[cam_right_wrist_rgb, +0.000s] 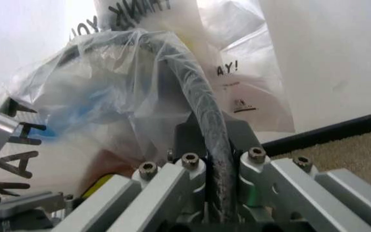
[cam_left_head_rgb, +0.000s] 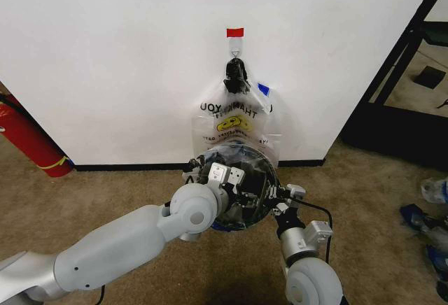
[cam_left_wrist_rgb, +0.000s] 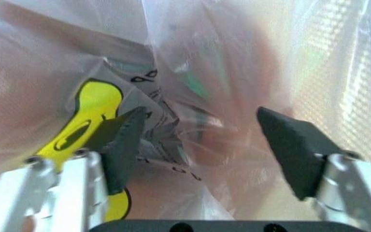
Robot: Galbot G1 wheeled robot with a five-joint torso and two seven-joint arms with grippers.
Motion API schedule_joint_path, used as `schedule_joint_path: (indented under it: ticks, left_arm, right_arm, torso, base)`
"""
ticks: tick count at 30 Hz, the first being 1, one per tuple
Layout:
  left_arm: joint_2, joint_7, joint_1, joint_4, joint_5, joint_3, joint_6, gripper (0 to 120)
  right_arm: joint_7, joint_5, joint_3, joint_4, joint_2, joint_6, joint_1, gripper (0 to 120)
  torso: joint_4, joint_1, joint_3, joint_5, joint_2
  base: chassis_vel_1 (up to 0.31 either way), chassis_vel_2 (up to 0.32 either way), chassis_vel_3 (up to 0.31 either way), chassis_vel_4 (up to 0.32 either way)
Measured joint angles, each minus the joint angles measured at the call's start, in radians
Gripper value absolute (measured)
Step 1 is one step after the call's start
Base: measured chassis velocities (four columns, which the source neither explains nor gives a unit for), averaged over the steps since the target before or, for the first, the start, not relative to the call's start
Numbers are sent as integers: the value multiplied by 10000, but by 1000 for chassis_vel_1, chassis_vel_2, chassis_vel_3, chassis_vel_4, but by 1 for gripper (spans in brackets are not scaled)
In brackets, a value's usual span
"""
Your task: Pick up the garbage bag from the wall and place it over the trash bin.
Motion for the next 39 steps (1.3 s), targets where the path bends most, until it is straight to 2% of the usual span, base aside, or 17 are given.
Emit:
schedule_joint_path:
  ticks: [5,10,12,15,17,19,24,31,36,39]
  left_arm:
    - [-18,-1,-46,-26,22,-61,-48,51]
    - [-356,37,-104,377,241,-53,-363,28]
    - [-420,77,-109,474,303,-45,-407,25]
    - [-562,251,-132,846,731,30,-506,12]
    - [-543,529,-136,1196,1491,191,-581,4]
    - [-507,608,-136,1278,1748,241,-582,0]
    - [-595,657,-164,1410,2162,391,-528,0]
    - [-838,623,-259,1513,2199,599,-536,0]
    - [-924,557,-295,1616,2138,674,-533,0]
    - [-998,489,-413,1569,1652,671,-606,0]
  right_arm:
    - [-5,-40,-39,-39,43,-2,21,1]
    - [-9,-98,-109,-56,85,-24,47,1]
    - [-12,-113,-113,-56,85,-28,47,1]
    - [-18,-124,-117,-1,74,-34,39,1]
    - [-35,-137,-123,77,68,-43,16,1]
    - [-41,-144,-123,96,66,-44,7,1]
    - [-75,-194,-150,127,63,-45,-25,1]
    - [-94,-249,-225,133,91,-44,-58,1]
    - [-118,-290,-271,140,92,-36,-81,1]
    - [-136,-321,-294,137,94,-24,-84,1]
  torso:
    - [1,0,0,0,0]
    - [0,0,0,0,0]
    - [0,0,0,0,0]
    - [-2,0,0,0,0]
    - [-1,0,0,0,0]
    - [0,0,0,0,0]
    - [1,0,0,0,0]
    - [0,0,0,1,0]
    - [0,0,0,0,0]
    - [1,0,0,1,0]
  base:
    - [0,0,0,0]
    - [0,0,0,0]
    - [0,0,0,0]
    - [0,0,0,0]
    - [0,0,0,0]
    - [0,0,0,0]
    - [0,0,0,0]
    - [0,0,0,0]
    - [0,0,0,0]
    - [0,0,0,0]
